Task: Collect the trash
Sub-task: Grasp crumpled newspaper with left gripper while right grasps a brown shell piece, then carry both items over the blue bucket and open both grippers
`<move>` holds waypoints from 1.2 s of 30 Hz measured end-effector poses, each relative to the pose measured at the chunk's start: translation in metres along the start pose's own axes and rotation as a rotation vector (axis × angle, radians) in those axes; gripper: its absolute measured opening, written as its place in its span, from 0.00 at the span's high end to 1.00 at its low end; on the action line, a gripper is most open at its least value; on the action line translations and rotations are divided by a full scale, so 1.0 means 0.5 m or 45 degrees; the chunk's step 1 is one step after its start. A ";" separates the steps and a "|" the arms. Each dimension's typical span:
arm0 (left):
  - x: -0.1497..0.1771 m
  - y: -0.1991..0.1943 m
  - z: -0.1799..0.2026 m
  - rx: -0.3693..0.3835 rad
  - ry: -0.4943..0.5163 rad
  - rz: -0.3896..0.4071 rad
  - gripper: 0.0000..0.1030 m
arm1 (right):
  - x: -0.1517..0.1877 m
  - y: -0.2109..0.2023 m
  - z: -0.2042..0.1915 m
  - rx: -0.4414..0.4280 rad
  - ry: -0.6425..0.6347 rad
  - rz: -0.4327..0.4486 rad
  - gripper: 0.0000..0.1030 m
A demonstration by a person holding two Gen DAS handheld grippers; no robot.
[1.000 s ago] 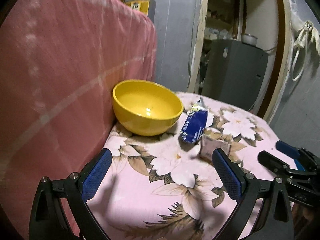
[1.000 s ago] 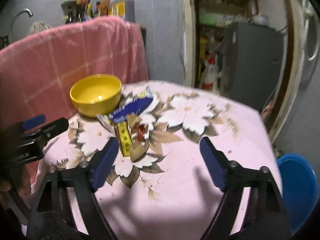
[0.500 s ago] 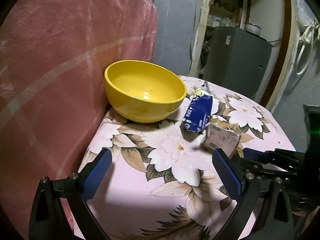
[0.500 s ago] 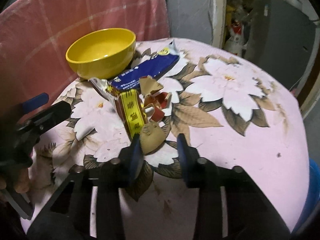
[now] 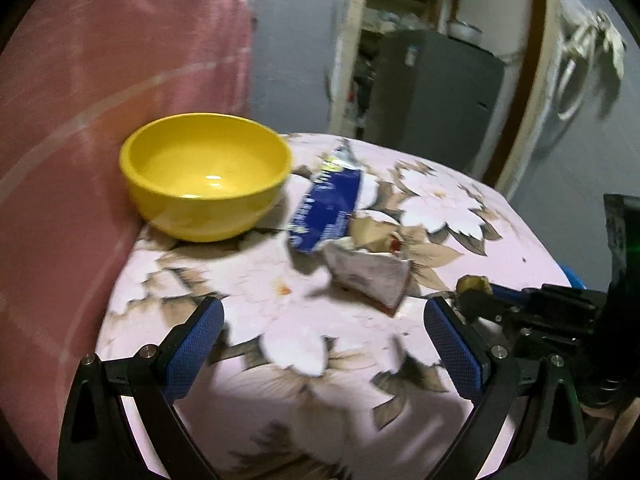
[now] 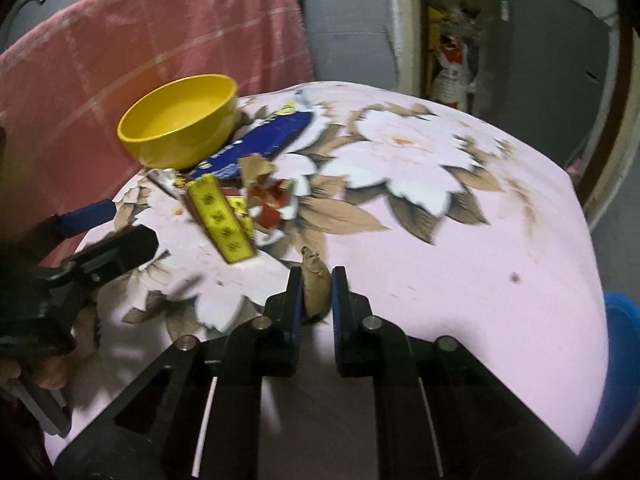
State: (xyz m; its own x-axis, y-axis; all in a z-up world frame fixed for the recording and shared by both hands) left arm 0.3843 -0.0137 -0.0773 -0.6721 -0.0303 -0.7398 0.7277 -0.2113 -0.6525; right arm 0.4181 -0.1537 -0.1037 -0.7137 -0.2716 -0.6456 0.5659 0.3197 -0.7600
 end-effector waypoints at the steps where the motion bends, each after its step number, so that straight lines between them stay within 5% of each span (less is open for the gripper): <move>1: -0.004 0.006 0.009 0.007 0.017 -0.006 0.05 | 0.002 -0.004 0.009 0.004 0.014 0.004 0.78; 11: -0.030 0.067 0.035 0.021 0.059 -0.053 0.11 | 0.017 -0.029 0.061 0.022 0.096 0.033 0.78; 20: -0.018 0.114 0.028 0.050 0.032 -0.161 0.52 | 0.019 -0.030 0.061 0.005 0.122 0.047 0.78; 29: -0.004 0.074 0.022 0.104 -0.054 -0.121 0.55 | 0.029 -0.049 0.057 -0.019 0.141 0.074 0.78; 36: -0.011 -0.003 0.044 0.156 -0.096 0.000 0.55 | 0.035 -0.104 0.054 -0.036 0.155 0.189 0.78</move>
State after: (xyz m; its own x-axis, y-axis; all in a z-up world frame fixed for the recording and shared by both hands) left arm 0.3841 -0.0345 -0.0688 -0.6839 -0.1024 -0.7223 0.7086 -0.3287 -0.6243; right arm 0.3874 -0.1998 -0.0773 -0.6688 -0.1086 -0.7354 0.6579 0.3742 -0.6535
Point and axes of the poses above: each gripper's, at about its wrist camera, not at the fingertips, and y roughly the way its jaws point, z to its right, x to its underside, the point moved 6 cm from there along y, roughly the way its jaws point, and after that the axes turned 3 degrees about x, right-handed, at the moved point
